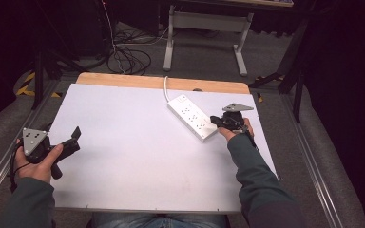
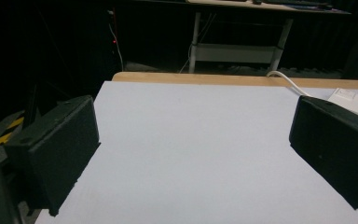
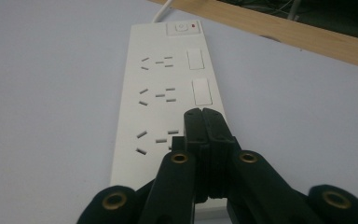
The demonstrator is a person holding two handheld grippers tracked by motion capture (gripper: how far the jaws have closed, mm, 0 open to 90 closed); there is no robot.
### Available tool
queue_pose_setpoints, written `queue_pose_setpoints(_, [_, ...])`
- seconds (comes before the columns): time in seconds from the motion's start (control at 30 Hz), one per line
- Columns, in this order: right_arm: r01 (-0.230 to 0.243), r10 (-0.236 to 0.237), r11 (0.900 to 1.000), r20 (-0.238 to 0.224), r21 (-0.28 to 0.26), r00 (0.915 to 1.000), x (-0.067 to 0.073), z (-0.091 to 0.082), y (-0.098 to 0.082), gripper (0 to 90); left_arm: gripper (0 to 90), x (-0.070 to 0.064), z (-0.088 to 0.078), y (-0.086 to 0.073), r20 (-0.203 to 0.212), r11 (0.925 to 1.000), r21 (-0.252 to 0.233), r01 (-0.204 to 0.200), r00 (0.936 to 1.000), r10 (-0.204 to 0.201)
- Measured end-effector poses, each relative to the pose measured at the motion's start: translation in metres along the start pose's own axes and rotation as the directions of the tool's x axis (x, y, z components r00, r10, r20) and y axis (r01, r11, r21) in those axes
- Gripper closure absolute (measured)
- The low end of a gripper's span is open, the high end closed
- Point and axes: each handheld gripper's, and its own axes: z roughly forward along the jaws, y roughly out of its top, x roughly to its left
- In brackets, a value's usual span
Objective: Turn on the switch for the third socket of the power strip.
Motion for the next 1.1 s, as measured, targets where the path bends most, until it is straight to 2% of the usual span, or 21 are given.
queue_pose_setpoints(1.1, [0.014, -0.014, 1.0, -0.003, 0.023, 0.9999, 0.0, 0.017, 0.008, 90.0, 2.1, 0.006, -0.01, -0.003, -0.018, 0.9999, 0.006, 0.01, 0.9998, -0.01])
